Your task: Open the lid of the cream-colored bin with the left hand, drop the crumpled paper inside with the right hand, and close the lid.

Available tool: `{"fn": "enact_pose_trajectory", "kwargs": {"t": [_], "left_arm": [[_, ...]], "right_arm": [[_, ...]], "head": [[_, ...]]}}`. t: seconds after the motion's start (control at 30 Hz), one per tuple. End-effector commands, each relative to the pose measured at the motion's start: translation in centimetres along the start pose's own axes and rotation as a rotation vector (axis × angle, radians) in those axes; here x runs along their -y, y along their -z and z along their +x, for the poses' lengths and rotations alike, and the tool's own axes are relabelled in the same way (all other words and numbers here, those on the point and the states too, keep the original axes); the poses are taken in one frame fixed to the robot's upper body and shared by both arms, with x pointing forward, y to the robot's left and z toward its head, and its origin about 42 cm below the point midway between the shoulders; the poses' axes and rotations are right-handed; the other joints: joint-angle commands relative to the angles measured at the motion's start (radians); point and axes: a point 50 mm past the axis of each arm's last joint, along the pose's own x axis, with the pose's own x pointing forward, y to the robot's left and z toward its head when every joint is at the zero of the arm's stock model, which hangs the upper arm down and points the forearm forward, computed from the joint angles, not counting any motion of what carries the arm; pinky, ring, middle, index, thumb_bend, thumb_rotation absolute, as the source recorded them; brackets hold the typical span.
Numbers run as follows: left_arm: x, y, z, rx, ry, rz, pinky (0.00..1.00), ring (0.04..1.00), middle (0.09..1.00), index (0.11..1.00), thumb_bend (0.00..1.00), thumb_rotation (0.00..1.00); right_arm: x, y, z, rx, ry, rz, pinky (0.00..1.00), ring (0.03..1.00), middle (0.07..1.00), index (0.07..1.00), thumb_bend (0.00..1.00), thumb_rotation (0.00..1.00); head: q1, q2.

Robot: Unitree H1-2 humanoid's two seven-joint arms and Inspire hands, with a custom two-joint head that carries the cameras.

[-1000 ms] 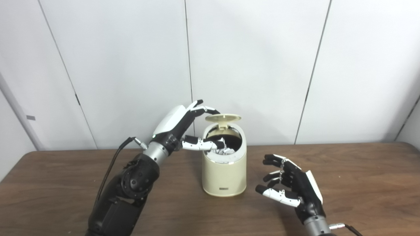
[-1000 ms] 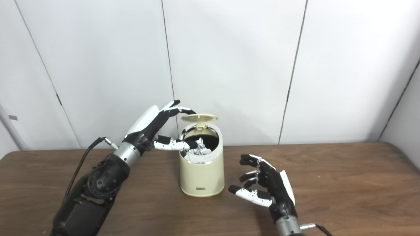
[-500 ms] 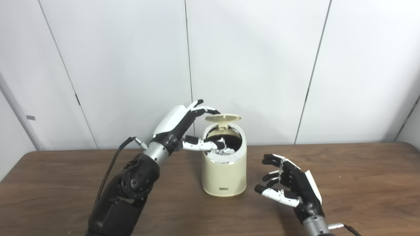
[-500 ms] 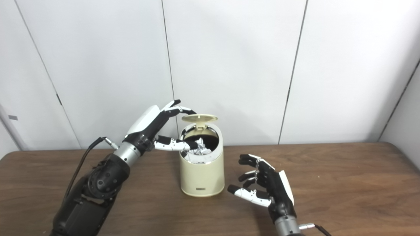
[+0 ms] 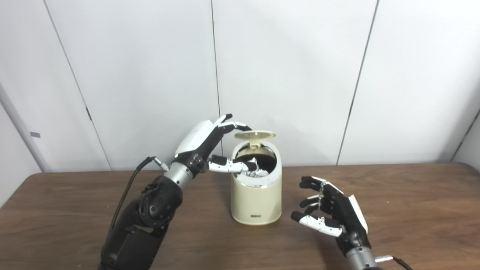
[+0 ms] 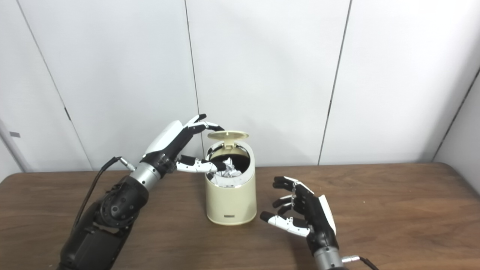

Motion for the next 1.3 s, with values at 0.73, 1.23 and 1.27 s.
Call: {"fn": "enact_pose_trajectory", "kwargs": {"t": [0.73,1.23,1.27], "left_arm": [[-1.99,-1.52,0.76,0.077,-0.046,0.034,0.94,1.000,0.838,0.791,0.85,0.39],[-1.99,-1.52,0.76,0.077,-0.046,0.034,0.94,1.000,0.838,0.791,0.85,0.39],[-1.99,-1.52,0.76,0.077,-0.046,0.034,0.94,1.000,0.838,0.791,0.85,0.39]], "right_arm": [[-0.06,-1.78,0.95,0.074,0.008,0.013,0.40,0.516,0.725,0.716,0.75,0.23],[-0.06,-1.78,0.95,0.074,0.008,0.013,0.40,0.516,0.725,0.716,0.75,0.23],[-0.06,-1.78,0.95,0.074,0.008,0.013,0.40,0.516,0.725,0.716,0.75,0.23]], "head": [[0.000,0.001],[0.000,0.001],[0.000,0.001]]}}
